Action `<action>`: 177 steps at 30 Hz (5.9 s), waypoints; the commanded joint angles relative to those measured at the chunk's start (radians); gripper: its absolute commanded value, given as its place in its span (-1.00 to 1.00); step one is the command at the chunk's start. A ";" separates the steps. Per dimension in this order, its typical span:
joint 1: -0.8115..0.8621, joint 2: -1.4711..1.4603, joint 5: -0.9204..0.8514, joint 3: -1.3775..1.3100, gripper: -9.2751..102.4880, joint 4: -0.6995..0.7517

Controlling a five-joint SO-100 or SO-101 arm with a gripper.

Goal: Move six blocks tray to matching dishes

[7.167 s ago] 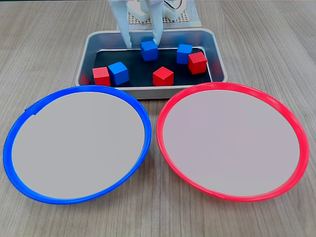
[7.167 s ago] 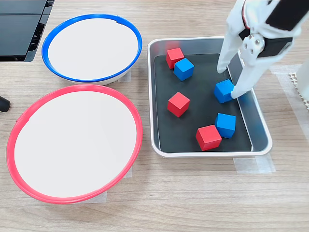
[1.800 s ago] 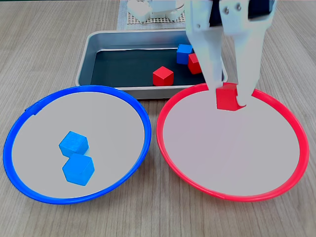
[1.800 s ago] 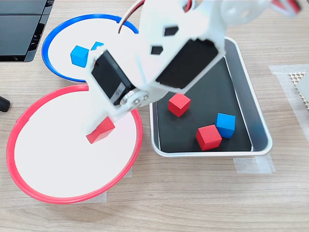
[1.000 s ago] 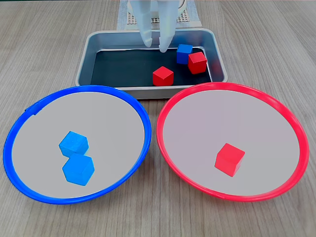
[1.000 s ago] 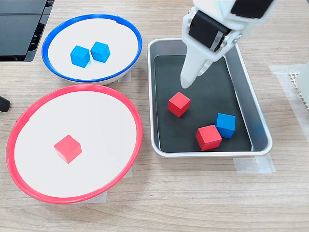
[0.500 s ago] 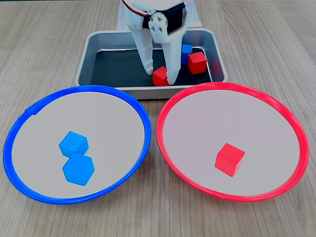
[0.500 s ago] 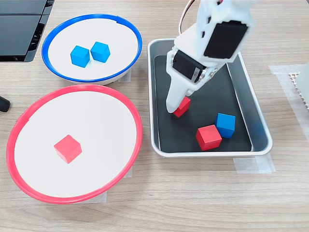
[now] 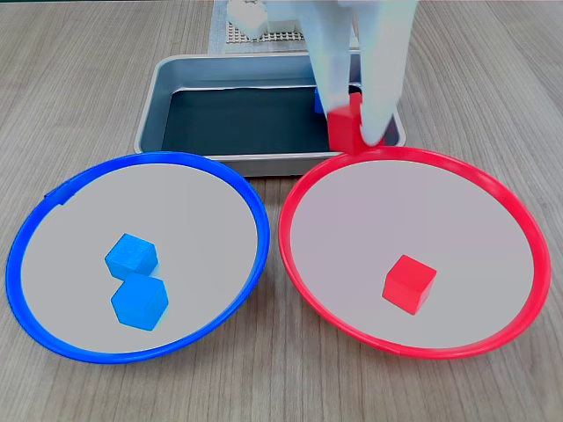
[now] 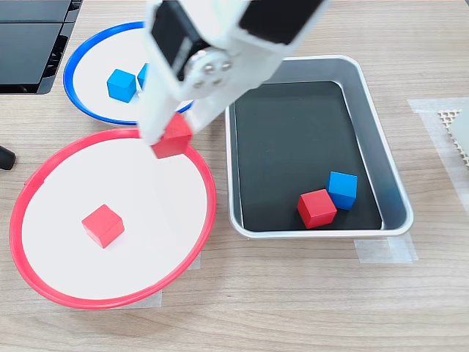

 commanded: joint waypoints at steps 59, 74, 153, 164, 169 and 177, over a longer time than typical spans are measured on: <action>-0.051 0.492 -0.899 0.881 -0.77 0.067; 0.341 0.179 -0.844 0.304 -0.84 -0.400; -0.100 0.120 -0.351 0.314 -0.50 -0.405; 0.064 0.664 -0.295 0.709 -0.84 -0.471; 0.155 0.994 0.155 0.965 -0.84 -0.423; 0.189 1.658 0.325 1.394 -0.84 -0.094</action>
